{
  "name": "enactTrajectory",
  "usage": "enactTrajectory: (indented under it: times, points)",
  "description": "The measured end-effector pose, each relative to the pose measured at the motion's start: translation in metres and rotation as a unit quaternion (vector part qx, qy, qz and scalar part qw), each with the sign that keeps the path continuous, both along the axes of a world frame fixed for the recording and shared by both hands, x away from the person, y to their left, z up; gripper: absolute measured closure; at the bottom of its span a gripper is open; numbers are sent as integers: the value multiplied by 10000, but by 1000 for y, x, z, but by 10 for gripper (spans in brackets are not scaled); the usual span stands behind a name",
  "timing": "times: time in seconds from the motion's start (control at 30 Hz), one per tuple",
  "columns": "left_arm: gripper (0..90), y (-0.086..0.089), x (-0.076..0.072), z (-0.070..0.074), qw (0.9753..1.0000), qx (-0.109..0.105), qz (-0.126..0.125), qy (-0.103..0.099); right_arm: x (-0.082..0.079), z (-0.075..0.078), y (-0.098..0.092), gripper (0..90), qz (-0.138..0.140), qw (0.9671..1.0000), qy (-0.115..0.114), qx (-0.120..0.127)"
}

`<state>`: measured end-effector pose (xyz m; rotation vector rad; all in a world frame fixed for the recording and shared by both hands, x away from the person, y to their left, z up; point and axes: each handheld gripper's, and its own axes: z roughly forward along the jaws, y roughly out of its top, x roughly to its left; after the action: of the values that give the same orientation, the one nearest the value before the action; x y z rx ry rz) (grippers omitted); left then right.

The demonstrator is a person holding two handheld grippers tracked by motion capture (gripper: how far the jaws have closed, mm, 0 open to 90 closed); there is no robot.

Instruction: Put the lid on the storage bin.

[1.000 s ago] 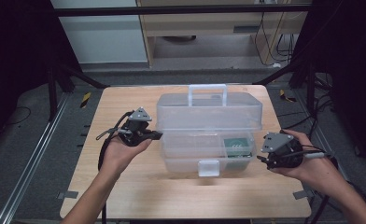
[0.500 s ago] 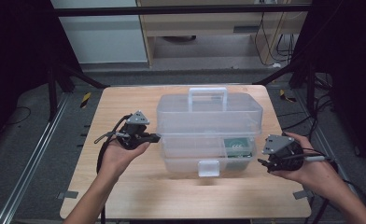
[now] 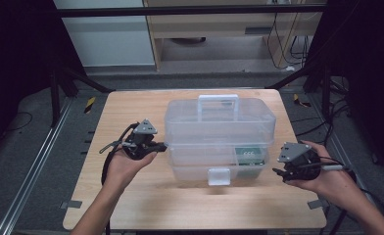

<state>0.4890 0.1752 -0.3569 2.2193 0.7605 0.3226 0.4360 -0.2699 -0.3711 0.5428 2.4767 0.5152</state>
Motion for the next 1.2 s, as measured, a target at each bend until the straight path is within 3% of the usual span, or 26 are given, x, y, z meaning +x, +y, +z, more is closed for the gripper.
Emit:
enactTrajectory:
  times: [0.4, 0.5, 0.63, 0.87, 0.97, 1.03, 1.17, 1.2]
  points:
    - [900, 2, -6, -15, 9999, -117, 10, 82, 2, -3, -2, 283, -47, 10000, 22, 28]
    - [900, 2, -5, -16, 9999, -98, -42, 29, 2, -5, -2, 282, -61, 10000, 16, 33]
    - [900, 3, -7, -18, 9999, -9, -22, 121, 1, -9, -2, 279, -93, 9999, 18, 52]
    - [892, 16, -6, -22, 9991, 402, 94, 16, 3, -14, -5, 249, -255, 9996, -32, 90]
    - [891, 30, -2, -23, 9989, 416, 215, 85, 4, -14, -8, 246, -327, 9994, -53, 95]
    - [891, 39, 2, -25, 9979, 552, 331, 96, 6, -14, -12, 241, -426, 9990, -72, 84]
    - [885, 61, 16, -39, 9930, 969, 662, 120, 13, -18, -19, 235, -688, 9975, -107, 89]
    - [884, 61, 16, -39, 9930, 969, 662, 120, 13, -18, -19, 235, -688, 9975, -107, 89]
